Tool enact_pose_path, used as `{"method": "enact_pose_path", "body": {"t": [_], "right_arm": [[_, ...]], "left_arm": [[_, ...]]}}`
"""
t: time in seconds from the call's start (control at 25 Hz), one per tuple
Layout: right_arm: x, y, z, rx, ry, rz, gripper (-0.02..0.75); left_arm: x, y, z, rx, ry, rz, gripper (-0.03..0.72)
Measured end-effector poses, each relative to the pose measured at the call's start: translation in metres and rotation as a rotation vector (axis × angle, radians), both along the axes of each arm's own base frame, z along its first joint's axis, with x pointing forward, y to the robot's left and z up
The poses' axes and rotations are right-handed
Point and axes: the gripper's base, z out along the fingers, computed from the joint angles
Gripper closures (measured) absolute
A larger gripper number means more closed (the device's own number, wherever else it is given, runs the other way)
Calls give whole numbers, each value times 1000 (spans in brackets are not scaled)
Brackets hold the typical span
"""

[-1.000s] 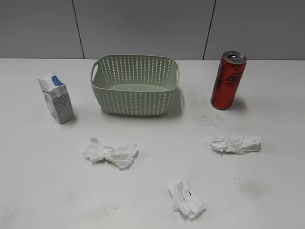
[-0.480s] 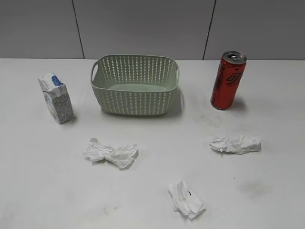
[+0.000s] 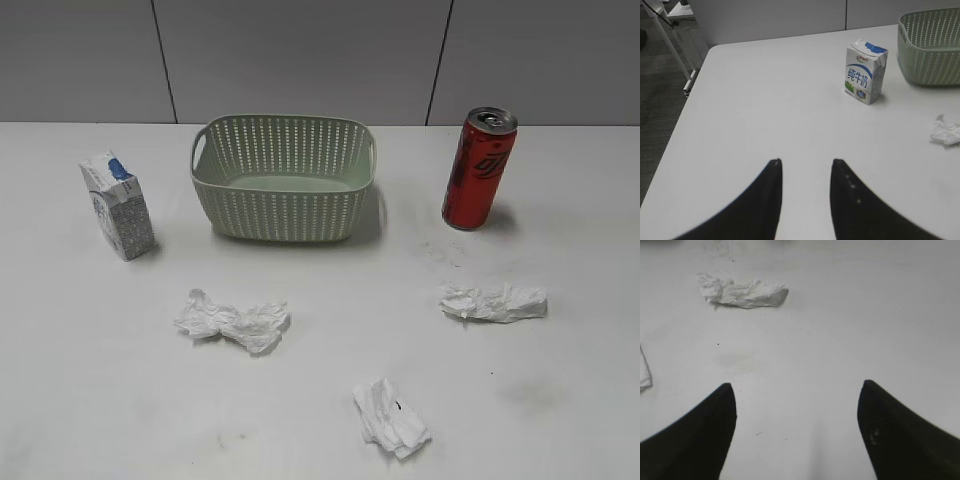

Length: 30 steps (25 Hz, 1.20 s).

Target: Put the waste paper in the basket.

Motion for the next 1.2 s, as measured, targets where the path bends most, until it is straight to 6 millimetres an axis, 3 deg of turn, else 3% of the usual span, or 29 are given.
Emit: {"method": "enact_pose_path", "body": {"t": [0.32,0.56,0.96,1.08,1.2], "right_arm": [[60,7,-4,51,149,30,167],[106,12,-20,51,261,42,167],[154,74,-53,-46,241,220,167],[166,90,-68,-70,256,240,167],[177,101,-85,-80,282,225,167]], "left_arm": [[0,0,0,0,0,0,450],[0,0,0,0,0,0,450],[0,0,0,-1,0,-1,448],[0,0,0,-1,0,-1,373],[0,0,0,-1,0,-1,172]]}}
